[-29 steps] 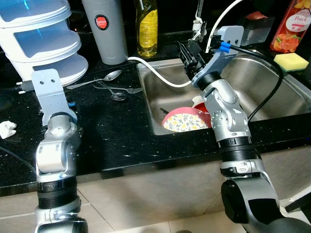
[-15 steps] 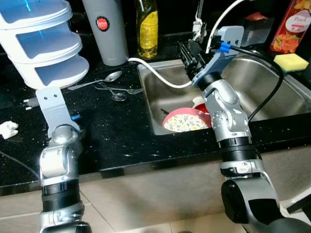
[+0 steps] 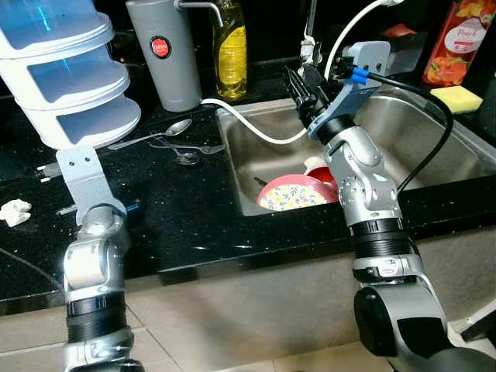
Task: Kitchen organization
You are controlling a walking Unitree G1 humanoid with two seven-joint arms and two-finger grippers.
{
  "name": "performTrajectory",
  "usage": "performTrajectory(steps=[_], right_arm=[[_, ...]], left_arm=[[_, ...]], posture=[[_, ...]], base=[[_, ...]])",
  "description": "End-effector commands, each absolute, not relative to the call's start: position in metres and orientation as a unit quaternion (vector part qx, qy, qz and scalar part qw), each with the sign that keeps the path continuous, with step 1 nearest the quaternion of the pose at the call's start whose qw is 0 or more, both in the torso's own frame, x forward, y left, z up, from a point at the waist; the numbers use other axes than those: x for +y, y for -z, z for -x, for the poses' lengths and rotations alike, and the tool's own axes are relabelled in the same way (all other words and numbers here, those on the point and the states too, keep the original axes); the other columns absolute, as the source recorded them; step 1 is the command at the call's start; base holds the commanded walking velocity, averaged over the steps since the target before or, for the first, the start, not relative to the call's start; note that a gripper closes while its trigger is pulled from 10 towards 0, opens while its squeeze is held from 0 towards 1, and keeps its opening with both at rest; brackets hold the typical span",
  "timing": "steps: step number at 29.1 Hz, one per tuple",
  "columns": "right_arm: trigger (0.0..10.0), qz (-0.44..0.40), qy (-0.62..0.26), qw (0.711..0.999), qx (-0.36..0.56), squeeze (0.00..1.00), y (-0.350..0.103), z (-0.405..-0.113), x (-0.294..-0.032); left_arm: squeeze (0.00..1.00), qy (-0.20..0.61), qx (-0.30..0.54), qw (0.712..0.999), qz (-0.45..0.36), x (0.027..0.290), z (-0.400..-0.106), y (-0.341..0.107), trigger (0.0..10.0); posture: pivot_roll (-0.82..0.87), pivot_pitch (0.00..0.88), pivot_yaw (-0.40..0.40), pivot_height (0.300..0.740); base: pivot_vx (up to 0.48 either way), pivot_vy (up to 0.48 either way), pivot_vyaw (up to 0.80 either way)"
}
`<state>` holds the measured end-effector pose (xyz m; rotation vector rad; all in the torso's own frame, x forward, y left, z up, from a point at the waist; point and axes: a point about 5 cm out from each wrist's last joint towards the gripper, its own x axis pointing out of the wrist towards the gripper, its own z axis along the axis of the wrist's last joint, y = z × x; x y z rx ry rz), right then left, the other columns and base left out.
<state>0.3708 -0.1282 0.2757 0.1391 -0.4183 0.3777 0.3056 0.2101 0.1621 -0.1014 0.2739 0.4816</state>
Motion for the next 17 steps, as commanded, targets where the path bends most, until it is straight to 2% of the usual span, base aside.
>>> performTrajectory(steps=[1, 2, 7, 9, 11, 12, 13, 14, 17], right_arm=[[10.0, -0.070, -0.189, 0.958, -0.206, 0.00, -0.276, -0.372, -0.127], [10.0, -0.070, -0.189, 0.957, -0.207, 0.00, -0.276, -0.372, -0.127], [10.0, -0.070, -0.189, 0.957, -0.210, 0.00, -0.279, -0.371, -0.127], [10.0, -0.091, -0.215, 0.947, -0.220, 0.00, -0.288, -0.367, -0.122], [10.0, -0.120, -0.268, 0.929, -0.226, 0.00, -0.298, -0.359, -0.114], [10.0, -0.120, -0.268, 0.929, -0.226, 0.00, -0.298, -0.359, -0.114], [10.0, -0.145, -0.319, 0.907, -0.233, 0.00, -0.306, -0.350, -0.108], [10.0, -0.145, -0.319, 0.907, -0.233, 0.00, -0.306, -0.350, -0.108], [10.0, -0.177, -0.383, 0.872, -0.247, 0.00, -0.317, -0.335, -0.102]], left_arm=[[0.00, -0.228, 0.071, 0.970, 0.034, 0.208, -0.311, -0.184, 2.3], [0.00, -0.213, 0.028, 0.976, 0.035, 0.205, -0.313, -0.201, 10.0], [0.00, -0.158, -0.043, 0.986, 0.037, 0.195, -0.315, -0.227, 10.0], [0.00, -0.041, -0.105, 0.994, 0.017, 0.176, -0.313, -0.255, 10.0], [0.00, 0.074, -0.143, 0.987, -0.017, 0.157, -0.306, -0.275, 10.0], [0.00, 0.074, -0.143, 0.987, -0.017, 0.157, -0.306, -0.275, 10.0], [0.00, 0.163, -0.154, 0.973, -0.057, 0.145, -0.298, -0.281, 10.0], [0.00, 0.163, -0.154, 0.973, -0.057, 0.145, -0.298, -0.281, 10.0], [0.00, 0.296, -0.144, 0.938, -0.111, 0.130, -0.283, -0.275, 10.0]], posture=[[-0.06, 0.000, 0.052, 0.740], [-0.06, 0.000, 0.052, 0.740], [-0.07, 0.000, 0.052, 0.740], [-0.07, 0.000, 0.053, 0.740], [-0.07, 0.000, 0.052, 0.740], [-0.07, 0.000, 0.052, 0.740], [-0.08, 0.000, 0.054, 0.740], [-0.08, 0.000, 0.054, 0.740], [-0.09, 0.000, 0.056, 0.740]], base=[[0.000, 0.000, 0.00], [0.000, 0.000, 0.00], [0.000, 0.000, 0.00], [0.000, 0.000, 0.00], [0.000, 0.000, 0.00], [0.000, 0.000, 0.00], [0.000, 0.000, 0.00], [0.000, 0.000, 0.00], [0.000, 0.000, 0.00]])
